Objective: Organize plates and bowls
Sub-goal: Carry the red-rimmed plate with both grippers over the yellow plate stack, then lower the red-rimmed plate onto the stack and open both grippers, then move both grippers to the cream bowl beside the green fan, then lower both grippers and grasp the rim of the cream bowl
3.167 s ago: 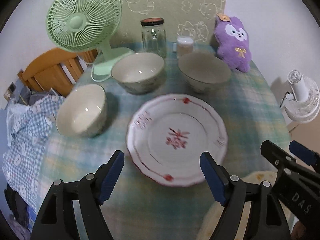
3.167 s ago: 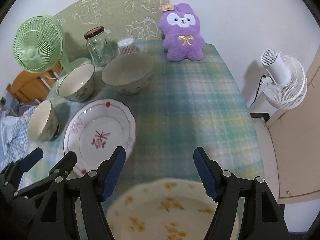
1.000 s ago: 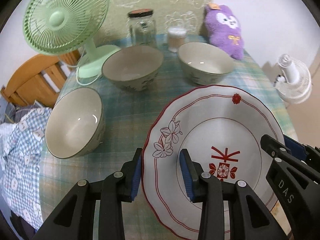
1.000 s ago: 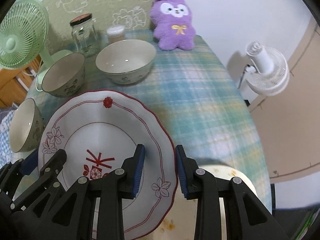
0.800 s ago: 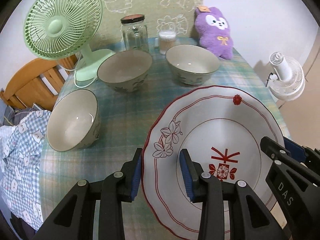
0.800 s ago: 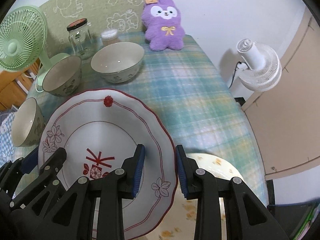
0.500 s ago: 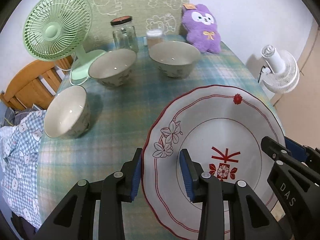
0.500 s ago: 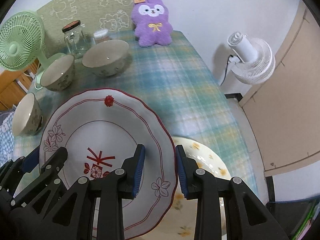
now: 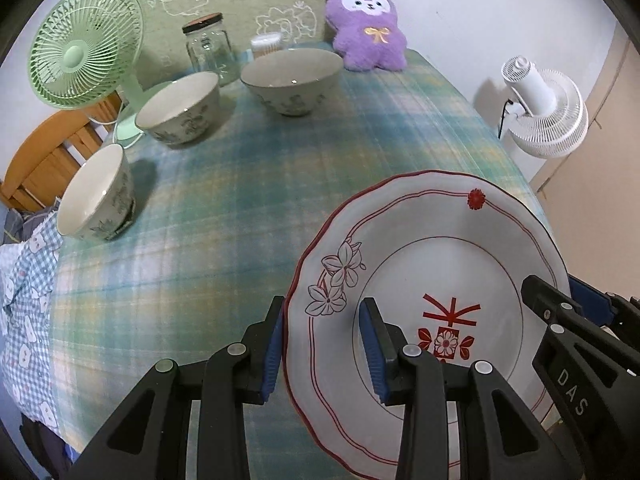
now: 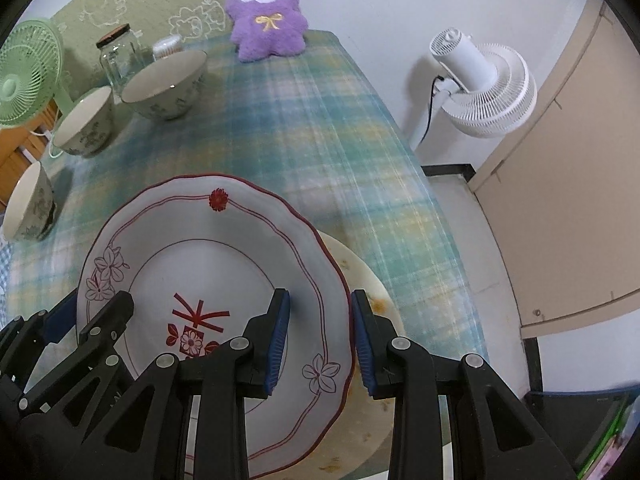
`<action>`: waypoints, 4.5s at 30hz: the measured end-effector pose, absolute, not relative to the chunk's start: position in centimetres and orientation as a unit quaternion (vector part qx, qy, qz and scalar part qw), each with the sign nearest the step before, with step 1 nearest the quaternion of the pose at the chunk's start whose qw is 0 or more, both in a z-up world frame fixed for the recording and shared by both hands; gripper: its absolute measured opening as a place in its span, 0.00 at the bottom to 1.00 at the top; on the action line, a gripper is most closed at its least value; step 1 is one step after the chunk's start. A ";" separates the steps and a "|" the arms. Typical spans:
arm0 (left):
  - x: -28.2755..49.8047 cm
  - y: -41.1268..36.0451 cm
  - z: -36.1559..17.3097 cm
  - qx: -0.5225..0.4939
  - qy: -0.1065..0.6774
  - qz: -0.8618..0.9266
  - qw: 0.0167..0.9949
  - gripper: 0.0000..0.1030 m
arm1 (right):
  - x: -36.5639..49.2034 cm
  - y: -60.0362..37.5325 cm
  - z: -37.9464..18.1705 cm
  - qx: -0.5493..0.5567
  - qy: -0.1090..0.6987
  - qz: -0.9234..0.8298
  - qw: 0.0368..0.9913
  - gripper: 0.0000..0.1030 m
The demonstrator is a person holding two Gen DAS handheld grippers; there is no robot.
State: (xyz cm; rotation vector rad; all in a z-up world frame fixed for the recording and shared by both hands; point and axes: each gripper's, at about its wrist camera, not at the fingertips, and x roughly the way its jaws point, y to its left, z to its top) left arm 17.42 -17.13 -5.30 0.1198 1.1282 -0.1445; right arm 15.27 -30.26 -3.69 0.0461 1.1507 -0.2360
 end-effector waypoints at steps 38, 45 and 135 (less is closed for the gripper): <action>15.4 -20.8 -7.3 0.087 0.549 -0.030 0.830 0.42 | 13.9 -32.6 -5.8 0.018 0.580 -0.092 0.809 0.32; 14.9 -20.0 -5.8 0.046 0.541 -0.047 0.838 0.57 | 13.4 -32.7 -4.4 0.031 0.553 -0.059 0.830 0.54; 32.9 13.0 -8.0 0.006 0.509 -0.017 0.860 0.16 | 33.5 2.5 -6.5 0.031 0.515 -0.015 0.856 0.15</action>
